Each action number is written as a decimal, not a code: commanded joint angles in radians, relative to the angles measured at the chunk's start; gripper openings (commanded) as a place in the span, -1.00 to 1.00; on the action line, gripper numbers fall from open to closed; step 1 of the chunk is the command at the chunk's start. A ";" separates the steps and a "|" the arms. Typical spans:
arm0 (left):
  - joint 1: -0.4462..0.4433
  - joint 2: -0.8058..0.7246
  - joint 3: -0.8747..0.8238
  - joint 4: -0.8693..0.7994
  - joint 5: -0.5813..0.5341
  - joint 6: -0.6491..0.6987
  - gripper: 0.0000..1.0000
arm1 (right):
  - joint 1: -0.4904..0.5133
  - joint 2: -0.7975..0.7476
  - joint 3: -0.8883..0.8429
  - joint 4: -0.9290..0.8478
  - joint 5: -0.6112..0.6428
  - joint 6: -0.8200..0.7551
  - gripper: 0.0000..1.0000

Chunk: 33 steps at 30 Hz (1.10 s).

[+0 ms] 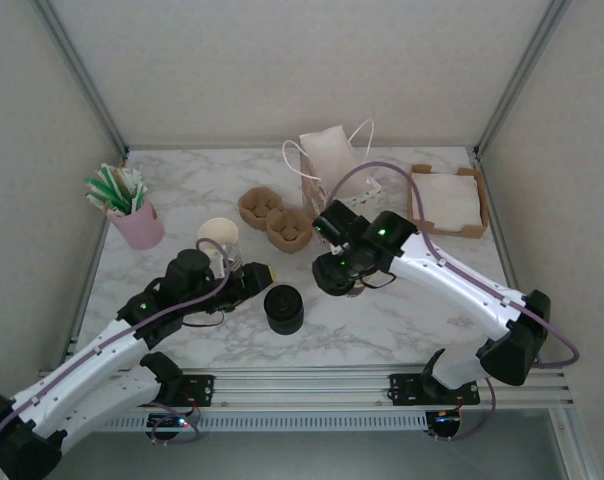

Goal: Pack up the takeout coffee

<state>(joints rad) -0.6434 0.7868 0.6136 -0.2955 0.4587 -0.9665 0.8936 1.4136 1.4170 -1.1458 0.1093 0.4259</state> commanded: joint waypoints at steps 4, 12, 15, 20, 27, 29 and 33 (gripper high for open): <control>-0.090 0.153 0.146 -0.011 -0.158 0.074 0.99 | -0.115 -0.098 -0.085 -0.038 0.001 -0.038 0.35; -0.121 0.402 0.324 0.030 -0.205 0.157 0.99 | -0.206 -0.095 -0.135 -0.032 0.003 -0.071 0.34; -0.122 0.477 0.372 0.042 -0.198 0.184 0.97 | -0.211 -0.070 -0.129 -0.023 0.007 -0.080 0.34; -0.122 0.555 0.418 0.047 -0.192 0.212 0.92 | -0.210 -0.017 -0.112 -0.010 0.010 -0.091 0.33; -0.122 0.575 0.407 0.057 -0.190 0.213 0.85 | -0.210 0.040 -0.084 0.002 0.005 -0.105 0.32; -0.122 0.574 0.399 0.058 -0.190 0.213 0.84 | -0.210 0.052 -0.079 0.004 0.003 -0.109 0.32; -0.122 0.572 0.389 0.064 -0.192 0.209 0.83 | -0.211 0.076 -0.061 0.008 0.000 -0.117 0.32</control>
<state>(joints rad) -0.7578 1.3613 1.0027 -0.2581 0.2863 -0.7765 0.6895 1.4719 1.3190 -1.1400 0.1078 0.3248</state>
